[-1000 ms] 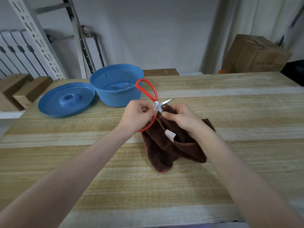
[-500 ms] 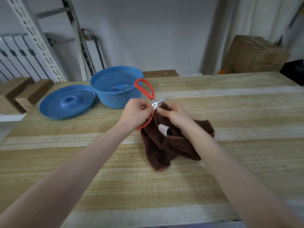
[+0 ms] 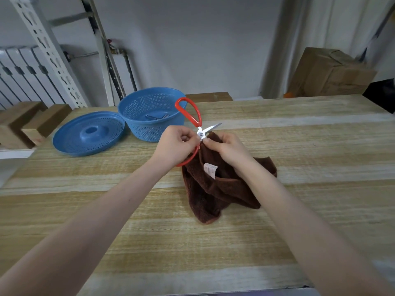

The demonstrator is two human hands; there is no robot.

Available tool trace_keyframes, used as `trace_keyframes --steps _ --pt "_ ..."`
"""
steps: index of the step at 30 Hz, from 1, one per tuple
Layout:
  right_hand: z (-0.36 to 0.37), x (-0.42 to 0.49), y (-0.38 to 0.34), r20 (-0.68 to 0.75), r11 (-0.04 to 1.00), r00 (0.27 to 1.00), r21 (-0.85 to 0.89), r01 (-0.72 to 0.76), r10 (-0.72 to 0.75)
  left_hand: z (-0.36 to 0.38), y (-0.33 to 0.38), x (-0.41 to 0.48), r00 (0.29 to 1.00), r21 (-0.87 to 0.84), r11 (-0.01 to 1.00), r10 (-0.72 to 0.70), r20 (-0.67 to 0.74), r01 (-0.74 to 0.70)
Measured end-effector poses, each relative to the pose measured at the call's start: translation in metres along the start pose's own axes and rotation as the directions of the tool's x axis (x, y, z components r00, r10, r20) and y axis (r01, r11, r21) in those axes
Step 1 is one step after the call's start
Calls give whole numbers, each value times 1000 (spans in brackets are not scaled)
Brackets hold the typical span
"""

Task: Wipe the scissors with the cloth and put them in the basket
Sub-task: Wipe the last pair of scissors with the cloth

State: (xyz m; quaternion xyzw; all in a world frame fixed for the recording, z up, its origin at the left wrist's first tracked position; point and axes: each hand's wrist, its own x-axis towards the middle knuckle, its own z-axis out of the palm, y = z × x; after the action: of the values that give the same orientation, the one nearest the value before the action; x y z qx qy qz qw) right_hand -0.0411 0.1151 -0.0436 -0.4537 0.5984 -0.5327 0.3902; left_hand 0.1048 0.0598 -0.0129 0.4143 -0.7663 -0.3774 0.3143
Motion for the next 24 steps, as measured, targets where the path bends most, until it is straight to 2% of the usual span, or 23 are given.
trace_keyframes --steps 3,6,11,17,21,24 --pt "6 1 -5 -78 996 997 83 -18 24 2 4 0 998 47 997 66 -18 -65" --pt "9 -2 -2 -115 997 993 69 26 -18 1 2 -3 999 47 998 46 -22 -45" --pt "-2 -5 4 1 999 999 -33 36 -36 -5 2 -5 998 -95 993 -65 -5 64" --pt "-1 1 -5 -49 999 998 -6 -38 37 -7 5 0 998 31 999 31 -45 -30" --pt "0 -3 0 -69 998 997 -63 26 -31 -14 4 -2 1000 -27 999 -28 -14 28" --pt "-7 -5 4 6 991 999 -122 45 -45 -14 0 -5 999 -53 997 -52 -12 51"
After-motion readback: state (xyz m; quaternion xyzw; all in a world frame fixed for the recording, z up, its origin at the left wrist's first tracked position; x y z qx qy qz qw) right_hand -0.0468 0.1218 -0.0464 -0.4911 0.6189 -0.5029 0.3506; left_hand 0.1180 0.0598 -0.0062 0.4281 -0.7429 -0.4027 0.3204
